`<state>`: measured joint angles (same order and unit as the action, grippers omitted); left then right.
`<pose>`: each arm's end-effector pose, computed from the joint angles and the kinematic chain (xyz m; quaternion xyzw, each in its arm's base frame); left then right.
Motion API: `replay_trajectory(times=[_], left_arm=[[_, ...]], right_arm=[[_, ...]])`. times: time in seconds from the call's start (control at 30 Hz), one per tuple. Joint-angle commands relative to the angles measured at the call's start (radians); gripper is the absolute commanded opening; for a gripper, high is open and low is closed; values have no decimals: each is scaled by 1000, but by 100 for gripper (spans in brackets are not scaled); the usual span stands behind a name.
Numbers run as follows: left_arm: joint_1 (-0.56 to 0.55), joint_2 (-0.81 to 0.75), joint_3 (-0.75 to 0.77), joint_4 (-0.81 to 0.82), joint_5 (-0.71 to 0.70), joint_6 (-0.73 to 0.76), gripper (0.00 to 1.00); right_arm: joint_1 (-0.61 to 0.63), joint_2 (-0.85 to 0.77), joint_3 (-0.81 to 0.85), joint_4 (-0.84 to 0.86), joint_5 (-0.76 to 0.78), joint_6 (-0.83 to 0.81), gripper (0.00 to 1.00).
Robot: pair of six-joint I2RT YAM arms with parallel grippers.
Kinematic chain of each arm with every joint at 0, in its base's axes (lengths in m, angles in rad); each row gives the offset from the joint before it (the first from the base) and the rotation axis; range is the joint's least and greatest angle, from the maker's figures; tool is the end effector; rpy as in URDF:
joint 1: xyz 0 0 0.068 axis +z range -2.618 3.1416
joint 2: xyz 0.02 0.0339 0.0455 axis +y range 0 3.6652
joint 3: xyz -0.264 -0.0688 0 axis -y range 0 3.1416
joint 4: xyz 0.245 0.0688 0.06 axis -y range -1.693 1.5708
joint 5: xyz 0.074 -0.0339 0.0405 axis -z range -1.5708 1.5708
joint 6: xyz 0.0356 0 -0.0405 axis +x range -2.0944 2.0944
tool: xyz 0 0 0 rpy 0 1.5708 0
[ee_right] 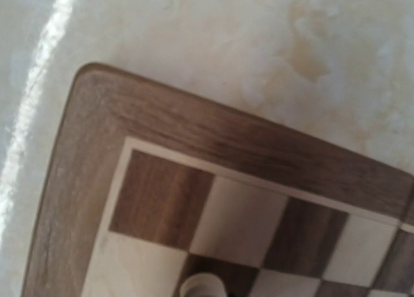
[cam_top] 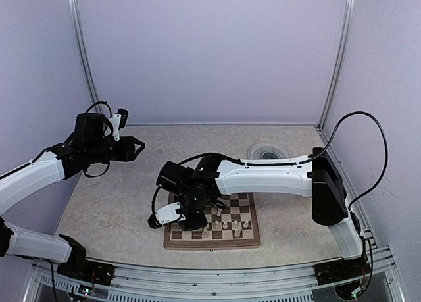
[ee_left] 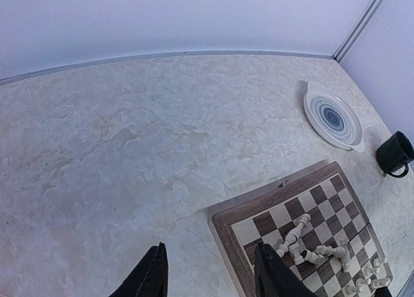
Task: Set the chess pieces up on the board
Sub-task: Place the pawn at b2.
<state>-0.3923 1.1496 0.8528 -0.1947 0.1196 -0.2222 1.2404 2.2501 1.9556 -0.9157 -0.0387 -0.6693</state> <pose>0.2389 -0.1034 0.2885 0.1033 0.8507 -0.2040 0.4734 0.1532 0.4511 0.2027 -0.8049 0.5654 0.0688 0.1667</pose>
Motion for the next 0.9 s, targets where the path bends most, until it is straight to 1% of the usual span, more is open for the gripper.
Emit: replay_trajectory(times=[0.0,0.13,0.27,0.6,0.7,0.8,0.87], left_arm=[[4,-13,-7,12,4,4,46],[4,-17,-9,12,6,4,46],[4,-19,-9,13,8,4,47],[4,-12,-9,14,23,4,47],[4,-10,-9,14,29,4,47],[4,-6,-8,12,34,4,47],[4,-3,-9,12,36,3,47]], right_arm=[[20,37,22,-13,28,-9,3],[22,45,20,-10,31,-7,3],[22,48,16,0,77,-6,3],[22,40,2,3,86,-7,4],[22,42,4,1,79,0,9],[22,40,10,-3,65,4,20],[23,35,16,-5,53,7,25]])
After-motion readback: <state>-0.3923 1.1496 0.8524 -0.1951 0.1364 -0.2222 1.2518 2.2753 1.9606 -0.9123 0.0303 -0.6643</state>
